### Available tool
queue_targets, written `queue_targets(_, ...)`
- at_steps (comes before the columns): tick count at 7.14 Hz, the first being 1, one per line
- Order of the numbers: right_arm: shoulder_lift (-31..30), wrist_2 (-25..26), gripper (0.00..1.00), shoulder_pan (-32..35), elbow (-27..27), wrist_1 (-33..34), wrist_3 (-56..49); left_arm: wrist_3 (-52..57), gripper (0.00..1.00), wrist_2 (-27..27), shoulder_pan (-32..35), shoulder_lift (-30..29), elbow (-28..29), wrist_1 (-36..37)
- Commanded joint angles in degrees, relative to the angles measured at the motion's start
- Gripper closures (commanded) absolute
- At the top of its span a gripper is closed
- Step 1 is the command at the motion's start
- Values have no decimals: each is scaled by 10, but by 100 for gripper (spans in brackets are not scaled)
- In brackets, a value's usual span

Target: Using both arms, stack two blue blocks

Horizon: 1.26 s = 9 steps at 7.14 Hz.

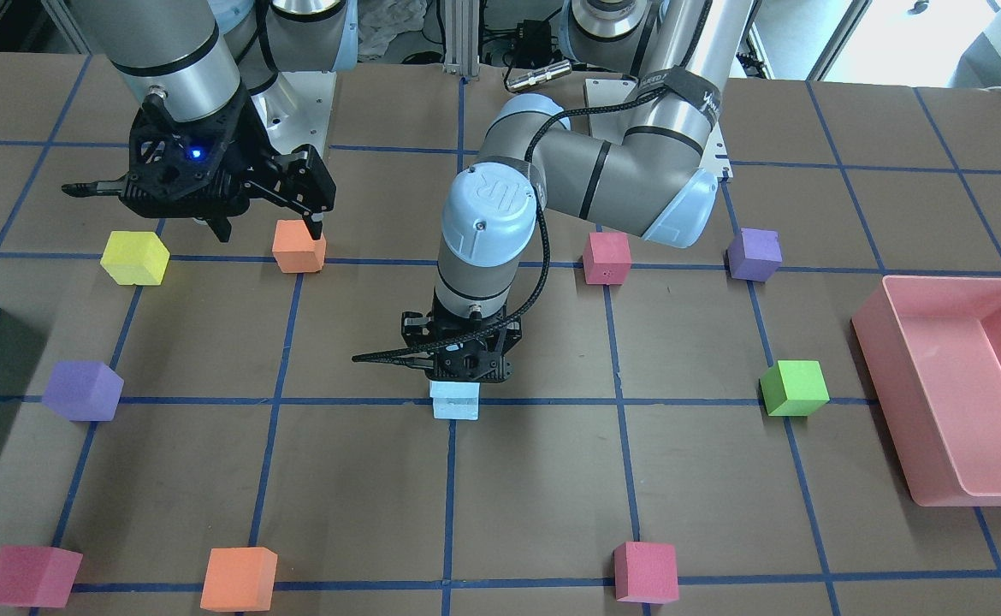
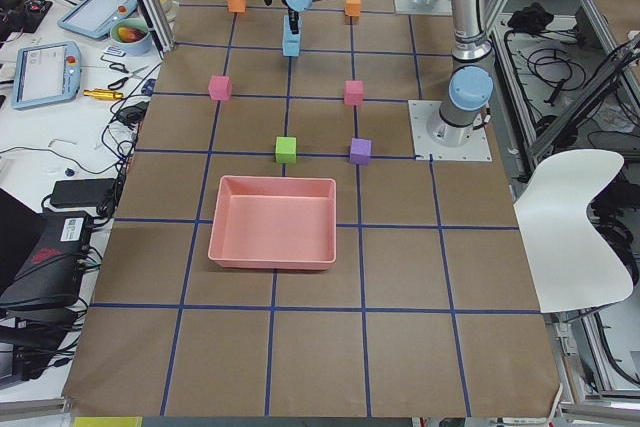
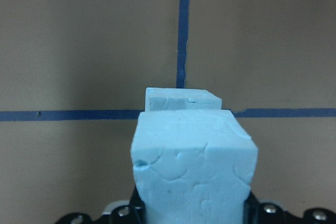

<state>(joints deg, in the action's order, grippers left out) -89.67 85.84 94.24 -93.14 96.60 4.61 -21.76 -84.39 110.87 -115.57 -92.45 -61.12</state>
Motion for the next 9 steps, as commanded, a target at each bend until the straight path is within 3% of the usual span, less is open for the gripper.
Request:
queue_targets(1,-9,43,0,3,-10,7,-6,1,96,-10,2,-12,-2,7)
queue_targets(3,-9,44,0,4,-10,4,-6,7,0,-44,2,-15,-1,15)
queue_targets(5,-9,38,0,2,-8,6,-6,12,0,-39,0,9,21,-3)
queue_targets(7,-9,37,0,2,-6,6,-6,66,0,-42,-26,30,98,-131)
queue_targets(8,-9,37,0,3,-6,6,-6,126,0,-42,-92,48,135,-206)
queue_targets(9,-9,37,0,3,-6,5,-6,191,0,-40,-161,72,141,-237)
